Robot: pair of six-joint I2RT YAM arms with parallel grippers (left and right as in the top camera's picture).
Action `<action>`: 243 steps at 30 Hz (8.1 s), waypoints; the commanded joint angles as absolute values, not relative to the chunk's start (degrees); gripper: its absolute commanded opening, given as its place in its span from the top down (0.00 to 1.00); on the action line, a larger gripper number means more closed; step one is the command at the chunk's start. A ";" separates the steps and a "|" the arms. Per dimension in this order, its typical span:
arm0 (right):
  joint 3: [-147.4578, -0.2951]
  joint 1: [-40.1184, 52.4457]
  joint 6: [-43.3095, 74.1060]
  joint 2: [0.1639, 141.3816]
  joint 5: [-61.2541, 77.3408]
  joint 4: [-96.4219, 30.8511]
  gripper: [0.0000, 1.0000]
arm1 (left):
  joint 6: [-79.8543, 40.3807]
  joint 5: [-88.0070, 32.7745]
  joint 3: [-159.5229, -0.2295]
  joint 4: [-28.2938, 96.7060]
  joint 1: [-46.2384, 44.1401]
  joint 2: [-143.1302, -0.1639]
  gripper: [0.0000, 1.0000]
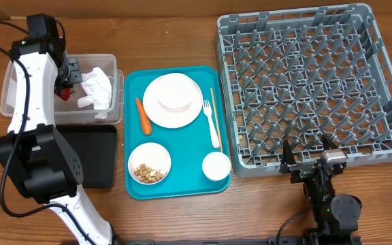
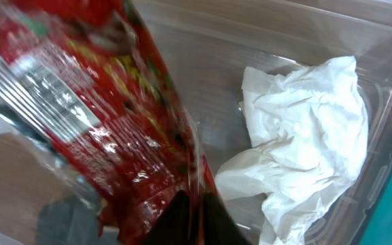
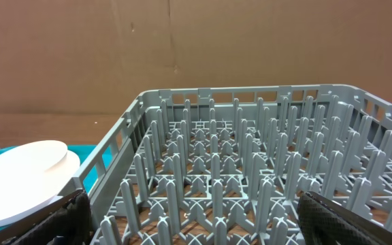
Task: Sort waste into correct bins and load items into the dishwasher
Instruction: 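Carry the red wrapper to the clear bin and release it, then move the left gripper back over the pink bowl of rice, then grasp the rim of the pink rice bowl with the left gripper, then lift the pink bowl and carry it over the black tray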
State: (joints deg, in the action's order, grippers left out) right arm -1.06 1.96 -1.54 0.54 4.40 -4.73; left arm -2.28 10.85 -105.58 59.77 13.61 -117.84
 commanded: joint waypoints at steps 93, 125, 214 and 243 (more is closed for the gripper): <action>-0.45 1.80 -1.74 0.25 4.10 -4.43 0.00 | -35.86 1.93 -78.19 72.73 -37.17 -93.78 0.96; -0.45 1.80 -1.74 0.25 4.10 -4.43 0.00 | -42.44 7.73 -68.42 64.69 -34.24 -97.21 0.69; -0.45 1.80 -1.74 0.25 4.10 -4.43 0.00 | -40.36 3.11 -61.12 55.96 -33.01 -98.13 0.96; -0.45 1.80 -1.74 0.25 4.10 -4.43 0.00 | -25.87 6.59 -71.13 64.90 -28.97 -89.60 0.96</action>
